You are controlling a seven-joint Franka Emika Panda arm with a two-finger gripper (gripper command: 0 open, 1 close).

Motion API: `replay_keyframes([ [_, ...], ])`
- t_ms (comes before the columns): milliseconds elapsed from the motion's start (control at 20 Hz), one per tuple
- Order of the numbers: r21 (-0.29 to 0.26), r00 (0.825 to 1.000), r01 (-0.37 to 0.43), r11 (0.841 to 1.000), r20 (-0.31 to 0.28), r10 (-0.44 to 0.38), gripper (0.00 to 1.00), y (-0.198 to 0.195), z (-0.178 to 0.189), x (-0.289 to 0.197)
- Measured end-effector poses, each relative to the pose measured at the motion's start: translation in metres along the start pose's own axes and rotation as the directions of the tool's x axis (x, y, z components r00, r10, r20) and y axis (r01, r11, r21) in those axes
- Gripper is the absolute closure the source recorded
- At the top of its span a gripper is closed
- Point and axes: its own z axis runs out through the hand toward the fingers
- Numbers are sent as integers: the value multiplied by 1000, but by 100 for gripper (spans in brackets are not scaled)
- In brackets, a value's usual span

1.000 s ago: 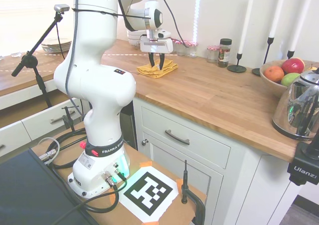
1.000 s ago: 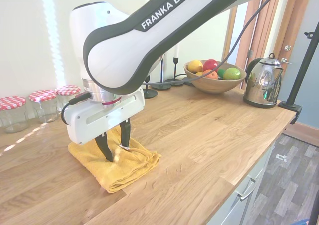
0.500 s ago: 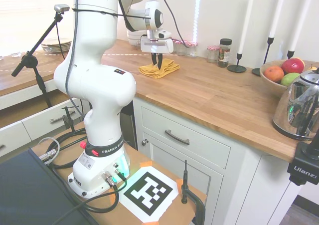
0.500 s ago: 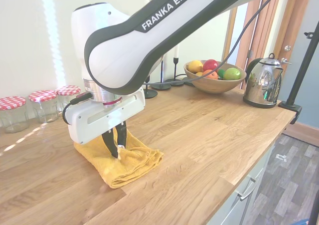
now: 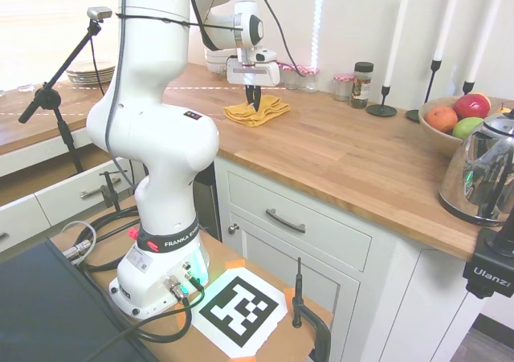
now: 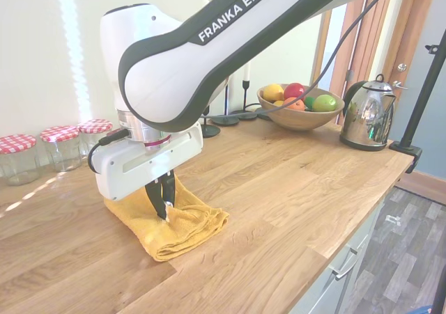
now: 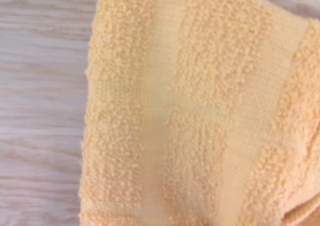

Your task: Wipe the counter

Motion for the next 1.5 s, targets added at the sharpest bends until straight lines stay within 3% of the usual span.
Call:
replay_keyframes([
  [300,6,1000,-19,1000,6,19,100,21,2,28],
  [1150,69,988,-131,989,89,125,100,166,21,147],
  [1500,96,980,-174,980,110,164,100,206,22,179],
])
